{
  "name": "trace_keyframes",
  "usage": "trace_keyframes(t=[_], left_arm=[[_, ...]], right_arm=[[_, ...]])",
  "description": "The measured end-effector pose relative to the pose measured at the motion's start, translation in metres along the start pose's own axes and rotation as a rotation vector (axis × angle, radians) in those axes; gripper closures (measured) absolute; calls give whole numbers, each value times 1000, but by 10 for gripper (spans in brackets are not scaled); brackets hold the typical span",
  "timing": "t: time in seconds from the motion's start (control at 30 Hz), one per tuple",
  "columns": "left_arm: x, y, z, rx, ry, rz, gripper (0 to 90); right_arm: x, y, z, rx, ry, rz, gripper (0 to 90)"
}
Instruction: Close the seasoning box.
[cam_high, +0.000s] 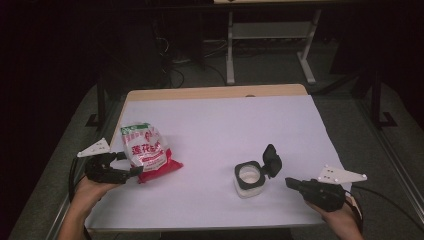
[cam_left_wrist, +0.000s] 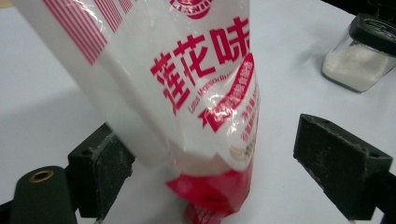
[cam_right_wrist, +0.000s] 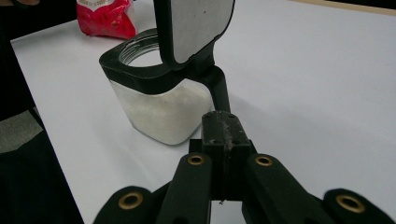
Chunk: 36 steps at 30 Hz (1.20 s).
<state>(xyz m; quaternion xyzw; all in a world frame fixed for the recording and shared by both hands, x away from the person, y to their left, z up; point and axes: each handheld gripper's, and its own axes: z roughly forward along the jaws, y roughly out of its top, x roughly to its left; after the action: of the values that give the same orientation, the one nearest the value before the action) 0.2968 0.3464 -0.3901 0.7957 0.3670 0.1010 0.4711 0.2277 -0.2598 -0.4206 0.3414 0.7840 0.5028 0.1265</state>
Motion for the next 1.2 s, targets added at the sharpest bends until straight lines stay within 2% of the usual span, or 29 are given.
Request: trace_keyframes(t=[0.23, 0.43, 0.73, 0.93, 1.07, 1.2], left_arm=[[3, 0, -11, 4, 41, 7, 131], [-1, 3, -11, 2, 46, 29, 132], [-17, 10, 11, 5, 23, 72, 132], [-34, 13, 29, 6, 16, 93, 133], [-46, 13, 42, 22, 6, 120, 133], [-55, 11, 50, 22, 1, 129, 135]], right_arm=[[-1, 1, 0, -4, -5, -5, 900], [-2, 1, 1, -2, -5, -6, 900], [-7, 3, -1, -7, -30, -4, 900], [-15, 8, -1, -16, -52, 0, 900], [-21, 14, 3, -16, -73, 3, 900], [-25, 22, 8, -18, -83, 9, 900]])
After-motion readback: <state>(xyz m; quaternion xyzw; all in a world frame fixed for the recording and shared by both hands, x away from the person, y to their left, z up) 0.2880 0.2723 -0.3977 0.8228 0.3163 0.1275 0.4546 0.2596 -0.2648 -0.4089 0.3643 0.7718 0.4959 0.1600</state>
